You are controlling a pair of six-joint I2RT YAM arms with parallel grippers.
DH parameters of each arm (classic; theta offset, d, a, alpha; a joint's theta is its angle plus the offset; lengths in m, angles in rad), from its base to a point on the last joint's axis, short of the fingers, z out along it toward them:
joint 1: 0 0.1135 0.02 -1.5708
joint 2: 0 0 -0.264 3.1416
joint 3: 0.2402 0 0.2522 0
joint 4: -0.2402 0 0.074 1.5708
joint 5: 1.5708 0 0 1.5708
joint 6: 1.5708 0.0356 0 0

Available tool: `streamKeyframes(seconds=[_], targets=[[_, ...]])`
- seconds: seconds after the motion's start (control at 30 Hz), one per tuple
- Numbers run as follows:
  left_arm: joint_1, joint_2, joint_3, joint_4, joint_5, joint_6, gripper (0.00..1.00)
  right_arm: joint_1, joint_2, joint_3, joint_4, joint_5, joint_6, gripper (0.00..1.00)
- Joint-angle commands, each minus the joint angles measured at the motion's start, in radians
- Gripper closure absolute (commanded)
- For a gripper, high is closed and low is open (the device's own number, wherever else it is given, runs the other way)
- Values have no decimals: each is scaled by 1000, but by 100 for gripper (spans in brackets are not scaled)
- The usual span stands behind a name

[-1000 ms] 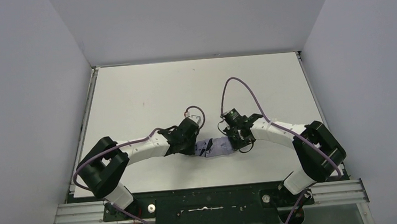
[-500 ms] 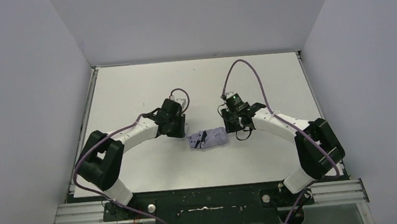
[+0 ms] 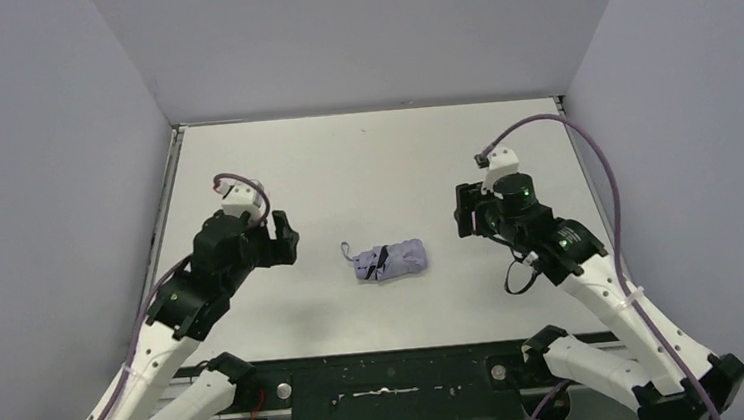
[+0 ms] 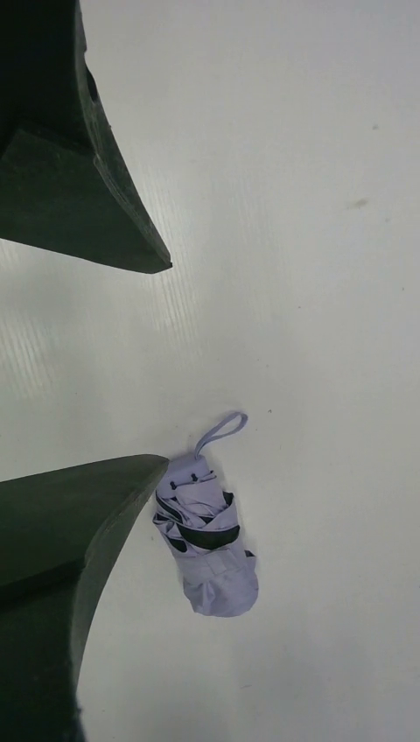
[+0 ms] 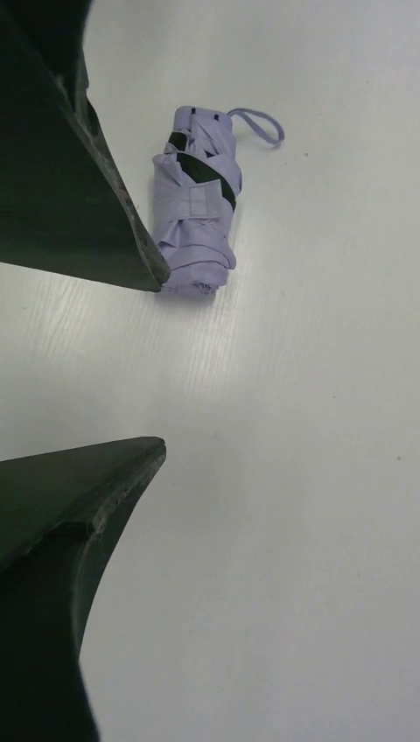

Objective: Put away the umbrella

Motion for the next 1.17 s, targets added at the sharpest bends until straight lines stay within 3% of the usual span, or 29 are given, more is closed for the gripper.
streamKeyframes(seconds=[0.0, 0.2, 0.37, 0.73, 1.13], targets=[[5, -169, -37, -186, -95, -21, 26, -3, -135, 13, -72, 97, 6, 33], [3, -360, -42, -363, -136, -48, 26, -2, -292, 21, -150, 166, 26, 16], [1, -398, -31, -394, -157, -59, 21, -3, -403, -13, -181, 219, 14, 0], [-1, -400, -41, -393, -215, -89, 20, -2, -570, -58, -245, 294, -9, 0], [-3, -349, -35, -376, -198, -79, 18, -2, -587, -110, -223, 314, -2, 0]])
